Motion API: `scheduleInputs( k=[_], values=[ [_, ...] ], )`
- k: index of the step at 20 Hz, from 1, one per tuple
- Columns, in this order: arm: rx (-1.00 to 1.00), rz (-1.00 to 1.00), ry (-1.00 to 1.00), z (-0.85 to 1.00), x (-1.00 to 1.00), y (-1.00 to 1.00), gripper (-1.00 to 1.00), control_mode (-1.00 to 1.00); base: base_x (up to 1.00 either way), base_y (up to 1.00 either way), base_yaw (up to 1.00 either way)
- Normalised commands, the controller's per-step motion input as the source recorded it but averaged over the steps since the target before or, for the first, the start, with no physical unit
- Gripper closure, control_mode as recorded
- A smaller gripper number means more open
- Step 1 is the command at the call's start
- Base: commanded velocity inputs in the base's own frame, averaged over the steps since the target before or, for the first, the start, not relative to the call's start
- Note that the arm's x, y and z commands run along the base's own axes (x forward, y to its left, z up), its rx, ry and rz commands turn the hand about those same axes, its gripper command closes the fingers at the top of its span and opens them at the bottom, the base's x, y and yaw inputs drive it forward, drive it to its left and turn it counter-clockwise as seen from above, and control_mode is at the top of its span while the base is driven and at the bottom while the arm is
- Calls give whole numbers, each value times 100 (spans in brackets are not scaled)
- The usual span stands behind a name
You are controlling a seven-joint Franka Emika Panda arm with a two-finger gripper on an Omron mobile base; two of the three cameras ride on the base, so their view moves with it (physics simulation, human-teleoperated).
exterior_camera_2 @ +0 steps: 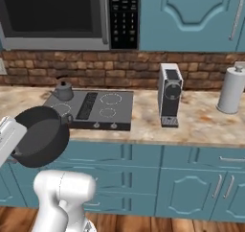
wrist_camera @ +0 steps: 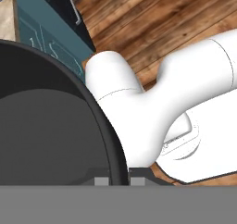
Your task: Pick the kettle from the cabinet and place it on a stove burner. Then pick the pot from the counter and place it on another stove burner. Finally, turn both burners on.
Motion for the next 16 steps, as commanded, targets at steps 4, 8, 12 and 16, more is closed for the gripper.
scheduleInputs(
  k=[4, 8, 12, 16],
  values=[
    [0, 0, 0, 0, 0, 0, 100, 100, 43, -16, 1],
    [0, 0, 0, 0, 0, 0, 100, 100, 43, -18, 1],
    [0, 0, 0, 0, 0, 0, 100, 100, 43, -20, 2],
    [0, 0, 0, 0, 0, 0, 100, 100, 46, -20, 2]
  ],
)
